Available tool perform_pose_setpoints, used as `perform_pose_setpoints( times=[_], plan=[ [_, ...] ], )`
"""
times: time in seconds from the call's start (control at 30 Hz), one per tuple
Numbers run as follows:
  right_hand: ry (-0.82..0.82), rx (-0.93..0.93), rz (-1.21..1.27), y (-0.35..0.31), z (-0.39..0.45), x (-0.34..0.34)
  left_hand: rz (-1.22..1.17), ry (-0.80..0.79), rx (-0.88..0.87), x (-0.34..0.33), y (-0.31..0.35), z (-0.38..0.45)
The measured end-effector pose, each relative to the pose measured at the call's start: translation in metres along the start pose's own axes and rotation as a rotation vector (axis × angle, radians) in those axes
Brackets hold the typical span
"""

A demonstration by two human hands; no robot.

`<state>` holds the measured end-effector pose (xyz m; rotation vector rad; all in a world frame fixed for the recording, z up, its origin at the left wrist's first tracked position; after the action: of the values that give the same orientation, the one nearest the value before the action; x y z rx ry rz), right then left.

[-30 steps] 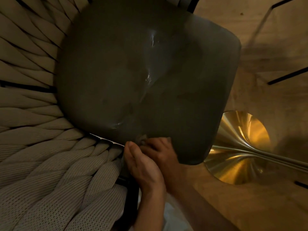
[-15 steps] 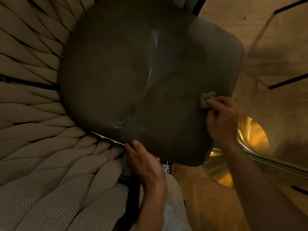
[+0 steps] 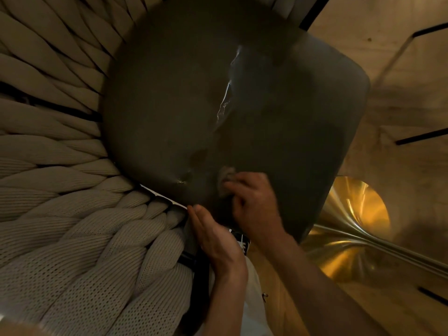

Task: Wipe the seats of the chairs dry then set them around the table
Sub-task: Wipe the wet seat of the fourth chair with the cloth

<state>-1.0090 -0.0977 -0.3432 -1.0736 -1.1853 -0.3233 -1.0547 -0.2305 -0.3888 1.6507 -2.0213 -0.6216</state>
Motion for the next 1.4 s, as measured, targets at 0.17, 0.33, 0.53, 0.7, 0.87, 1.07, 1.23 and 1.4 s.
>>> perform_pose_setpoints(
  times=[0.17, 0.33, 0.53, 0.7, 0.87, 1.07, 1.23, 1.4],
  plan=[
    [-0.244, 0.322, -0.014, -0.053, -0.006, -0.049, 0.217, 0.005, -0.089, -0.002, 0.026, -0.016],
    [-0.163, 0.175, -0.001, -0.023, 0.001, -0.005, 0.371, -0.173, -0.080, -0.030, 0.068, -0.071],
    [0.019, -0.283, -0.179, 0.089, 0.004, 0.057, 0.686, -0.432, -0.339, -0.094, 0.163, -0.080],
    [0.177, -0.546, -0.138, 0.164, -0.001, 0.102, 1.211, -0.412, -0.601, -0.131, 0.239, -0.004],
    [0.312, -0.726, -0.162, 0.198, -0.014, 0.117, 1.929, -0.478, -0.743, -0.115, 0.259, 0.079],
    [0.203, -0.458, -0.135, 0.102, -0.009, 0.071, 2.275, -0.535, -0.637, -0.080, 0.241, 0.140],
    [-0.013, -0.141, -0.048, 0.000, -0.013, 0.005, 2.224, -0.566, -0.634, -0.078, 0.229, 0.147],
    [-0.290, 0.167, 0.029, -0.068, -0.015, -0.049, 2.116, -0.552, -0.665, -0.078, 0.222, 0.148]
  ],
)
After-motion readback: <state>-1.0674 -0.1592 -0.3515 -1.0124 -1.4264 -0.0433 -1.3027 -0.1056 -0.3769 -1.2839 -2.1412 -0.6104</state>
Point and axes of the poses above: each hand's wrist, its own z-axis towards the middle knuckle, its own x-axis out of the back of the hand, y = z × x, the point moved 10 cm from there along z, towards the middle knuckle, and after that the axes turned 6 degrees about -z, right-handed, at the moved point
